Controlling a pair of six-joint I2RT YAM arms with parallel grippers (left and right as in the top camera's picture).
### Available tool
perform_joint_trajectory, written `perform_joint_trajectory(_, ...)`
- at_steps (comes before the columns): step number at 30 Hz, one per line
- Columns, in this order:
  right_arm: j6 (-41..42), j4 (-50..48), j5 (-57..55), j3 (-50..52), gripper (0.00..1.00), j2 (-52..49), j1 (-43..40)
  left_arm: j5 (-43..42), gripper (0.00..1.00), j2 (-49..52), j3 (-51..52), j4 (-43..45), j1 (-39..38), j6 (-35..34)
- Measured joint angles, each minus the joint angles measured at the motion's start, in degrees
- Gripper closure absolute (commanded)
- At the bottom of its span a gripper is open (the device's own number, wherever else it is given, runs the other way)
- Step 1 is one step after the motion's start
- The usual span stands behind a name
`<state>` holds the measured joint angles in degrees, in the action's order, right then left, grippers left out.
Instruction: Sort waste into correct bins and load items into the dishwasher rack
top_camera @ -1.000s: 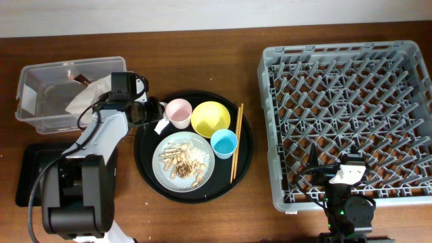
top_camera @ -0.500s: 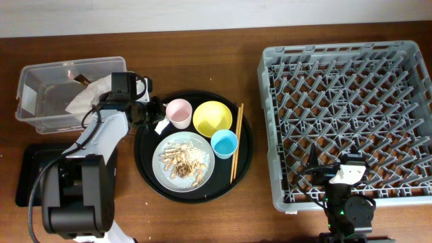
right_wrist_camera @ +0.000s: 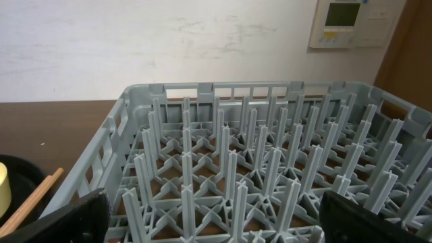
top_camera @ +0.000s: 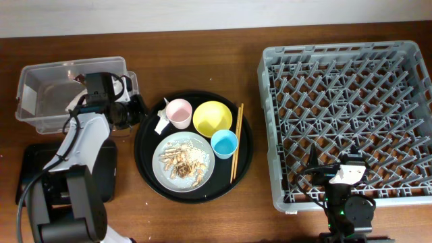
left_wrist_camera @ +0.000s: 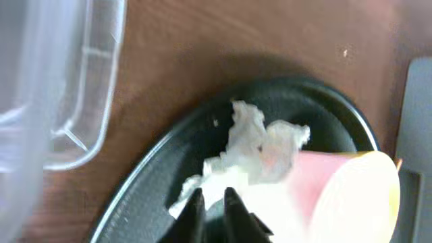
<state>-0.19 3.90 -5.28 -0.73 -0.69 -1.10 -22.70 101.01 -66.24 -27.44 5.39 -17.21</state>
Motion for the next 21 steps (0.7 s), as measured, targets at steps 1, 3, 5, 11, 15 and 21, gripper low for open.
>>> perform_joint_trajectory(1,0.02,0.0,0.0,0.0,0.01,0.0,0.0,-0.57,0.51,0.0,0.26,-0.5,-0.46,0.07)
perform_joint_trajectory(3,0.02,0.0,0.0,0.0,0.01,0.0,0.0,-0.94,0.51,0.0,1.29,-0.07,-1.27,-0.17)
perform_joint_trajectory(5,0.04,0.0,0.0,0.0,0.01,0.0,0.0,-0.61,0.51,0.0,3.26,2.67,-3.58,-0.39)
perform_joint_trajectory(11,0.0,0.0,0.0,0.0,0.01,0.0,0.0,2.8,0.51,0.0,4.11,5.68,-4.68,-4.11)
perform_joint_trajectory(15,0.02,0.0,0.0,0.0,0.01,0.0,0.0,3.19,0.51,0.02,4.15,8.31,-4.68,-4.94)
perform_joint_trajectory(21,0.0,0.0,0.0,0.0,0.01,0.0,0.0,-0.52,0.76,4.39,4.22,12.11,-4.68,-5.14)
